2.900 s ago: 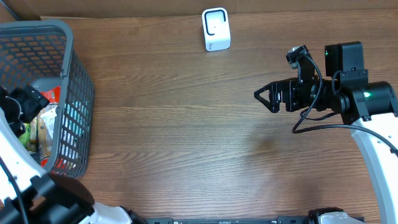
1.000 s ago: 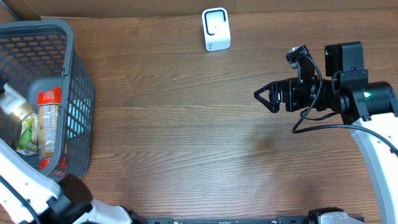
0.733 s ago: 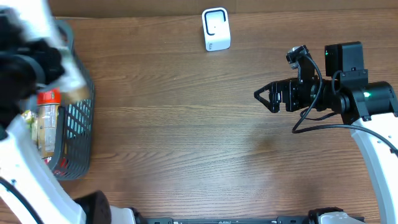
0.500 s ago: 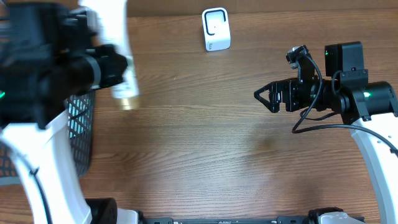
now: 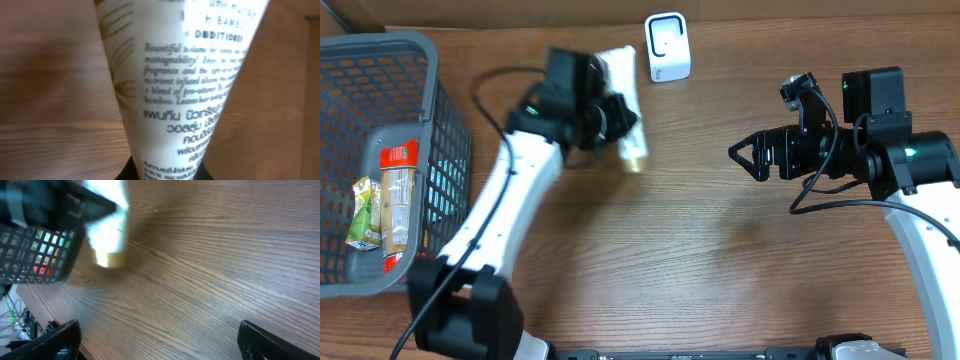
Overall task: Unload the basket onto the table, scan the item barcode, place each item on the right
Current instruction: 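Carry the tube to the table centre and release it, then return left gripper to basket and grasp the mint-green wrapped packet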
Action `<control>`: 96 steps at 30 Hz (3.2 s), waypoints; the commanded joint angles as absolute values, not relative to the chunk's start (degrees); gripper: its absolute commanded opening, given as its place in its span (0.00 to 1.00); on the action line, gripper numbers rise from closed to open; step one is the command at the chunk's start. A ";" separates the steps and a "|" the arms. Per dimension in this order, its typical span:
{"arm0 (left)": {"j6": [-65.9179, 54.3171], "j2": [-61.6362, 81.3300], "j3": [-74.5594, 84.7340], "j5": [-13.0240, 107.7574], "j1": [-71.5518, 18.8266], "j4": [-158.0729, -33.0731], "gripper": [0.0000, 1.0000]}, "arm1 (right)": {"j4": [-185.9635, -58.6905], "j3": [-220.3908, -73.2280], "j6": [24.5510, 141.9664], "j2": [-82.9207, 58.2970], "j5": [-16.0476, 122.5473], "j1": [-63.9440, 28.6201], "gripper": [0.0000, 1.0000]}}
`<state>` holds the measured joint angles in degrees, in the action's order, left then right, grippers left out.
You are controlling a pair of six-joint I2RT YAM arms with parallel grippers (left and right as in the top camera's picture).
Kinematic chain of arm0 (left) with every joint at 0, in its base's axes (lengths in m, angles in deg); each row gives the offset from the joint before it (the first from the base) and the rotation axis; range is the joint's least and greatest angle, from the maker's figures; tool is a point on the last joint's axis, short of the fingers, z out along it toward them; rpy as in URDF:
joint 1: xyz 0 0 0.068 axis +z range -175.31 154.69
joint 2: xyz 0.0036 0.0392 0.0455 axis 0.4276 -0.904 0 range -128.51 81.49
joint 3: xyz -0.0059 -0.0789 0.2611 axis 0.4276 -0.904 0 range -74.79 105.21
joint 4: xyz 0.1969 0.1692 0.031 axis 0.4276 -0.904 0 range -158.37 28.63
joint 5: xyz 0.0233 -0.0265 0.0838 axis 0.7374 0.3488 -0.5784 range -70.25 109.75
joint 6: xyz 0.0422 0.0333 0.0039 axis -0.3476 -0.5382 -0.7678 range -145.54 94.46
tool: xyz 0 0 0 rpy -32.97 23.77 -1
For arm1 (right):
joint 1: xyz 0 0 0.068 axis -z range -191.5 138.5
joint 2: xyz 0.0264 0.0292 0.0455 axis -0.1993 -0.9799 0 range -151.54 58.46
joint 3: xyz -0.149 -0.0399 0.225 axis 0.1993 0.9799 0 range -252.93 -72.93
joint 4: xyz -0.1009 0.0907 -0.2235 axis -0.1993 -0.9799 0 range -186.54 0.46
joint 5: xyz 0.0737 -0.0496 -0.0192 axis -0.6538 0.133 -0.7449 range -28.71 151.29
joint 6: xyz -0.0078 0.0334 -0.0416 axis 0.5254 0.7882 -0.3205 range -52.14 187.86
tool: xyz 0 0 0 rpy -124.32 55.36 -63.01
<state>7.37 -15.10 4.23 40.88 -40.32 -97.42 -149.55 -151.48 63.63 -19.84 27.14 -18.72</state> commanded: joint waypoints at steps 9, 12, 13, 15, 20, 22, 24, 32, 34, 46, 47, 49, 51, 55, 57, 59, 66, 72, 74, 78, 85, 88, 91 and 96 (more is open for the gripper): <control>15.83 -24.85 -8.92 48.53 -48.45 -78.54 0.06 | -149.46 -152.68 63.78 -19.99 26.68 -18.98 1.00; 15.85 -26.56 -8.92 49.88 -50.18 -74.30 0.14 | -149.46 -152.68 63.78 -19.99 26.68 -18.98 1.00; 15.85 -26.62 -8.92 49.88 -50.66 -73.33 0.16 | -149.46 -152.68 63.78 -19.99 26.68 -18.98 1.00; 16.40 -26.62 -8.92 49.44 -51.47 -72.07 0.18 | -149.46 -152.68 63.78 -19.99 26.68 -18.98 1.00; 18.60 -26.60 -8.88 50.25 -51.64 -71.37 0.37 | -149.46 -152.68 63.78 -19.99 26.68 -18.98 1.00; 18.34 -26.42 -8.66 51.96 -51.51 -71.41 0.39 | -149.46 -152.68 63.78 -19.99 26.68 -18.98 1.00; 18.03 -25.64 -8.27 52.42 -51.42 -71.52 0.43 | -149.46 -152.68 63.78 -19.99 26.68 -18.98 1.00; 9.62 -13.22 1.26 48.42 -44.82 -88.74 0.52 | -149.46 -152.68 63.78 -19.99 26.68 -18.98 1.00; 5.64 -9.29 6.73 44.83 -41.85 -98.23 0.53 | -149.46 -152.68 63.78 -19.99 26.68 -18.98 1.00; -7.49 0.33 38.51 31.17 -8.30 -137.75 0.79 | -149.46 -152.68 63.78 -19.99 26.68 -18.98 1.00; -7.65 0.33 38.42 31.13 -4.47 -138.47 0.79 | -149.48 -152.68 63.78 -19.99 26.68 -18.98 1.00; -8.30 -0.15 37.26 31.13 2.30 -139.28 0.79 | -149.46 -152.68 63.78 -19.99 26.68 -18.98 1.00; -8.67 -1.01 35.03 31.21 8.34 -139.25 0.79 | -149.46 -152.68 63.78 -19.99 26.68 -18.98 1.00; -8.65 -4.50 28.26 34.69 15.90 -134.86 0.76 | -149.46 -152.68 63.78 -19.99 26.68 -18.98 1.00; -9.31 -7.39 25.00 35.21 17.58 -131.54 0.72 | -149.46 -152.68 63.78 -19.99 26.68 -18.98 1.00; -10.66 -9.11 23.32 34.58 17.80 -129.55 0.72 | -149.46 -152.68 63.78 -19.99 26.68 -18.98 1.00; -20.22 -16.63 19.97 34.36 17.67 -124.59 0.79 | -149.46 -152.68 63.78 -19.99 26.68 -18.98 1.00; -28.48 -25.18 19.97 37.71 17.58 -124.46 0.82 | -149.46 -152.68 63.78 -19.99 26.68 -18.98 1.00; -30.88 -28.04 19.97 39.28 17.49 -124.59 0.81 | -149.46 -152.68 63.78 -19.99 26.68 -18.98 1.00; -31.17 -32.52 19.97 40.94 17.06 -124.00 0.80 | -149.46 -152.68 63.78 -19.99 26.68 -18.98 1.00; -32.56 -38.86 19.97 41.25 15.66 -122.73 0.79 | -149.46 -152.68 63.78 -19.99 26.68 -18.98 1.00; -33.29 -41.57 19.97 40.72 15.37 -122.47 0.78 | -149.46 -152.68 63.78 -19.99 26.68 -18.98 1.00; -33.29 -43.93 19.97 40.22 14.91 -122.42 0.74 | -149.46 -152.68 63.78 -19.99 26.68 -18.98 1.00; -33.24 -46.80 19.95 39.06 13.78 -122.49 0.56 | -149.46 -152.68 63.78 -19.99 26.68 -18.98 1.00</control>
<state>-32.21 -41.88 20.69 40.09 15.15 -122.58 -149.57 -151.48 63.65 -19.84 27.16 -18.72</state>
